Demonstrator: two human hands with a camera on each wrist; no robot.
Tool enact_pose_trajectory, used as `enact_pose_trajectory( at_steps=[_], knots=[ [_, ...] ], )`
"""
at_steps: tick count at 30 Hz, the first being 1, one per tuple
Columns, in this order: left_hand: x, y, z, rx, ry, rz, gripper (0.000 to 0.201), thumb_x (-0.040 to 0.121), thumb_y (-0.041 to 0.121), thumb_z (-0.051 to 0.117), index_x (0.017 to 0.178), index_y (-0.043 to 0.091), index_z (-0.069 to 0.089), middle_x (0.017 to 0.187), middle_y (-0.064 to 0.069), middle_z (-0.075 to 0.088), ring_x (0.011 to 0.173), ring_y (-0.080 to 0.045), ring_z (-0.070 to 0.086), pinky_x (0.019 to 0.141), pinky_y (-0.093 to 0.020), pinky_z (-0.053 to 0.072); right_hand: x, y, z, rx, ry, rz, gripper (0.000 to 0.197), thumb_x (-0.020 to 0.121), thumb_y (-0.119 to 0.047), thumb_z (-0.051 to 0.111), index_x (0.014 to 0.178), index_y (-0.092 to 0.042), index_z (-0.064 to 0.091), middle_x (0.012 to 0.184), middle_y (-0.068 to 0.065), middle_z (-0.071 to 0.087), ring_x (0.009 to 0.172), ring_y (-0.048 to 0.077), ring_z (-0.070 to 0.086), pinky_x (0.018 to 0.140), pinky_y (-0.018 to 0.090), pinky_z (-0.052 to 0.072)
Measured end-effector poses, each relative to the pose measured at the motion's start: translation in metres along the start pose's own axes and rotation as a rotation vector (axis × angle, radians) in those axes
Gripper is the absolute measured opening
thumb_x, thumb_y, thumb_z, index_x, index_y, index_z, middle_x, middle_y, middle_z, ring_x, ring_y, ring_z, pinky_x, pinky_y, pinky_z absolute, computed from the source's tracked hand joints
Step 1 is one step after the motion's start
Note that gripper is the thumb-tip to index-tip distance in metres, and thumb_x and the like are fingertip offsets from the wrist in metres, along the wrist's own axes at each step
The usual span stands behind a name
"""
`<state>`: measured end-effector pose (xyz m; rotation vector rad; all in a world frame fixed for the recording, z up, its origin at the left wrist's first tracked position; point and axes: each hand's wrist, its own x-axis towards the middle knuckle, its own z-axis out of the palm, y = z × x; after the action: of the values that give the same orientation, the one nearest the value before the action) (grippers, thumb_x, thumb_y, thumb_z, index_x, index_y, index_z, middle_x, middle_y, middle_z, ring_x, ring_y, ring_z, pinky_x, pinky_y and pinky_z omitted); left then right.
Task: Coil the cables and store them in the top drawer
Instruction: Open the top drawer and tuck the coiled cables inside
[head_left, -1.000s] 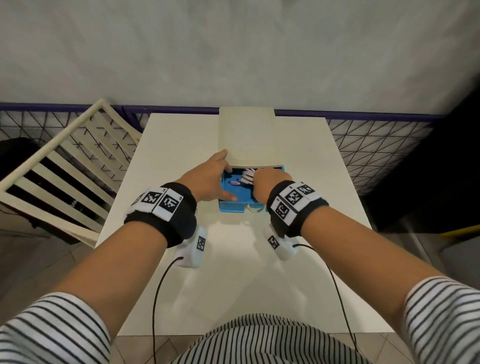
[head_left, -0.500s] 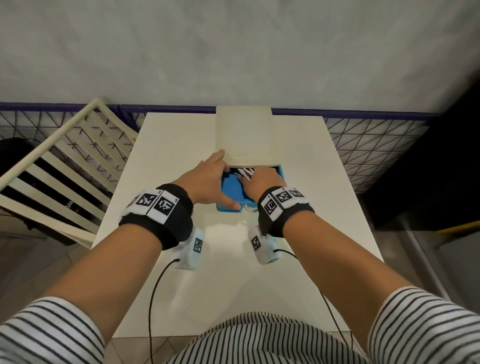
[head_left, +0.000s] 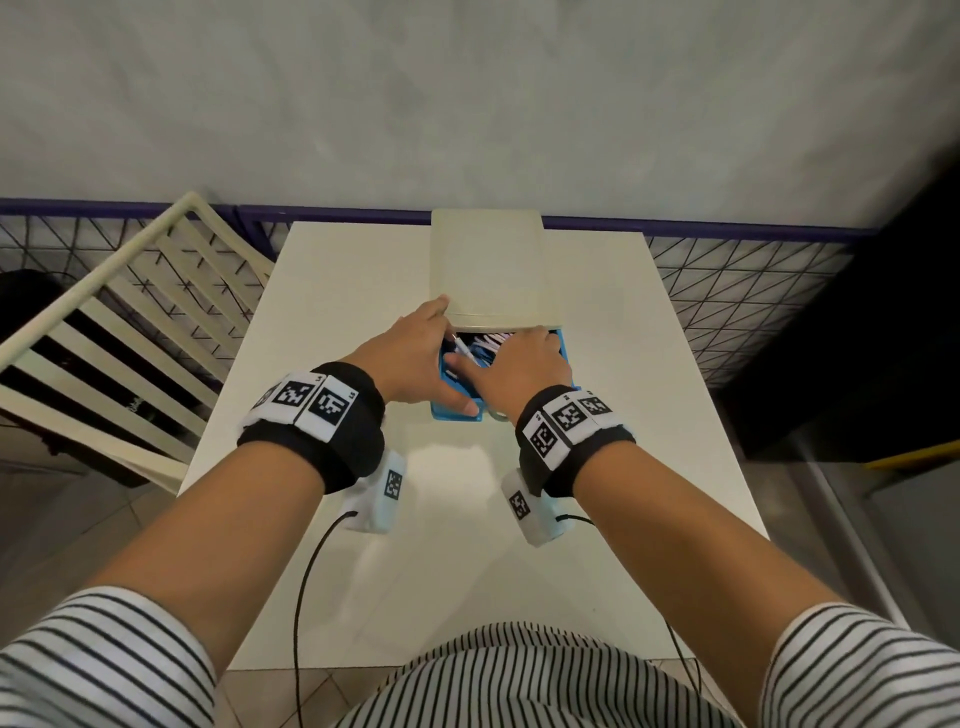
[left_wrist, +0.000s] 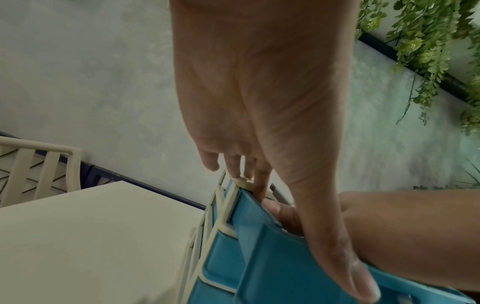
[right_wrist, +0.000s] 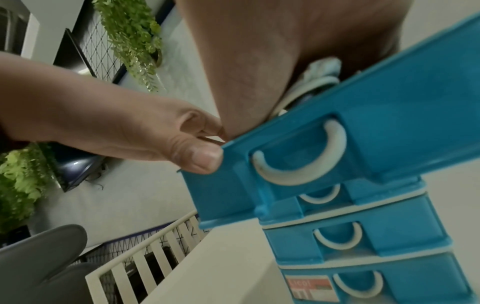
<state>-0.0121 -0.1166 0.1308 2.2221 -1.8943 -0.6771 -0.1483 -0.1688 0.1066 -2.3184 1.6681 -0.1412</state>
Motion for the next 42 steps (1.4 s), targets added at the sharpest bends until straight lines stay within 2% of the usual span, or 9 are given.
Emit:
enact_pose_trajectory(
  at_steps=[5, 8, 11, 16, 21, 28, 32, 37, 42],
  knots=[
    [0.0, 0.001, -0.001, 0.005, 0.004, -0.006, 0.096, 0.051, 0.057, 0.082, 0.129, 0.014, 0.044, 0.16, -0.001, 0.007, 0.142, -0.022, 0.024, 0.114, -0.04, 0.031, 0.005, -0.001, -0.013, -0.343, -0.025, -0.145, 0.081, 0.071, -0.087, 0.025, 0.077, -0.015, 0.06, 0.077, 0.005, 0.055, 0.098, 0.025, 0.049, 0.068, 0.036, 0.033],
    [0.001, 0.001, -0.002, 0.012, 0.005, -0.002, 0.096, 0.053, 0.054, 0.082, 0.13, 0.013, 0.043, 0.159, -0.002, 0.008, 0.142, -0.022, 0.024, 0.115, -0.039, 0.031, 0.008, 0.001, -0.02, -0.553, 0.009, -0.212, 0.081, 0.073, -0.087, 0.016, 0.076, -0.021, 0.062, 0.074, 0.003, 0.056, 0.095, 0.025, 0.047, 0.077, 0.042, 0.029],
    [0.0, 0.002, -0.002, 0.016, 0.006, 0.003, 0.095, 0.054, 0.053, 0.082, 0.13, 0.012, 0.043, 0.159, -0.003, 0.009, 0.141, -0.022, 0.026, 0.114, -0.038, 0.032, 0.008, 0.008, -0.024, -0.626, 0.099, -0.254, 0.085, 0.073, -0.086, 0.017, 0.093, -0.017, 0.063, 0.095, 0.007, 0.058, 0.096, 0.027, 0.046, 0.082, 0.044, 0.032],
    [0.0, 0.003, -0.001, 0.026, 0.008, -0.001, 0.096, 0.054, 0.054, 0.082, 0.13, 0.011, 0.043, 0.159, -0.004, 0.01, 0.142, -0.023, 0.025, 0.114, -0.039, 0.031, 0.007, 0.018, -0.02, -0.317, 0.086, -0.372, 0.06, 0.084, -0.067, 0.044, 0.11, -0.012, 0.043, 0.098, 0.008, 0.061, 0.073, 0.026, 0.054, 0.057, 0.033, 0.037],
    [0.0, 0.002, -0.002, 0.026, 0.002, 0.0, 0.096, 0.052, 0.054, 0.083, 0.128, 0.01, 0.044, 0.158, -0.004, 0.011, 0.141, -0.024, 0.025, 0.114, -0.039, 0.031, 0.021, 0.025, -0.028, -0.156, -0.204, -0.437, 0.047, 0.092, -0.051, 0.047, 0.111, -0.009, 0.048, 0.102, 0.016, 0.064, 0.08, 0.03, 0.056, 0.065, 0.034, 0.038],
    [0.0, 0.002, -0.003, 0.033, 0.022, 0.019, 0.09, 0.057, 0.045, 0.083, 0.129, 0.008, 0.044, 0.157, -0.008, 0.014, 0.141, -0.025, 0.026, 0.113, -0.038, 0.032, 0.03, 0.042, -0.057, 0.042, -0.624, -0.545, 0.041, 0.076, -0.053, 0.069, 0.098, -0.024, 0.051, 0.085, 0.002, 0.058, 0.072, 0.018, 0.051, 0.07, 0.036, 0.047],
    [-0.001, 0.004, -0.004, 0.026, 0.013, 0.015, 0.094, 0.055, 0.05, 0.084, 0.128, 0.008, 0.044, 0.156, -0.007, 0.014, 0.14, -0.023, 0.026, 0.112, -0.034, 0.033, 0.032, 0.044, -0.055, 0.02, -0.609, -0.655, 0.027, 0.081, -0.035, 0.072, 0.104, -0.024, 0.066, 0.072, -0.004, 0.052, 0.062, 0.012, 0.046, 0.058, 0.021, 0.035],
    [-0.002, 0.005, -0.005, 0.008, 0.005, 0.004, 0.096, 0.053, 0.051, 0.084, 0.128, 0.007, 0.044, 0.157, -0.007, 0.013, 0.141, -0.023, 0.025, 0.113, -0.035, 0.032, 0.03, 0.048, -0.054, 0.116, -0.596, -0.65, 0.022, 0.081, -0.023, 0.073, 0.104, -0.02, 0.073, 0.075, -0.001, 0.06, 0.06, 0.004, 0.049, 0.055, 0.011, 0.037],
    [-0.003, 0.006, -0.005, 0.009, 0.004, -0.001, 0.096, 0.054, 0.052, 0.083, 0.129, 0.009, 0.043, 0.156, -0.006, 0.014, 0.141, -0.022, 0.024, 0.113, -0.035, 0.032, 0.026, 0.051, -0.059, 0.13, -0.603, -0.652, 0.027, 0.087, -0.007, 0.06, 0.109, -0.018, 0.073, 0.098, 0.001, 0.069, 0.076, 0.007, 0.058, 0.066, 0.009, 0.045]
  ],
)
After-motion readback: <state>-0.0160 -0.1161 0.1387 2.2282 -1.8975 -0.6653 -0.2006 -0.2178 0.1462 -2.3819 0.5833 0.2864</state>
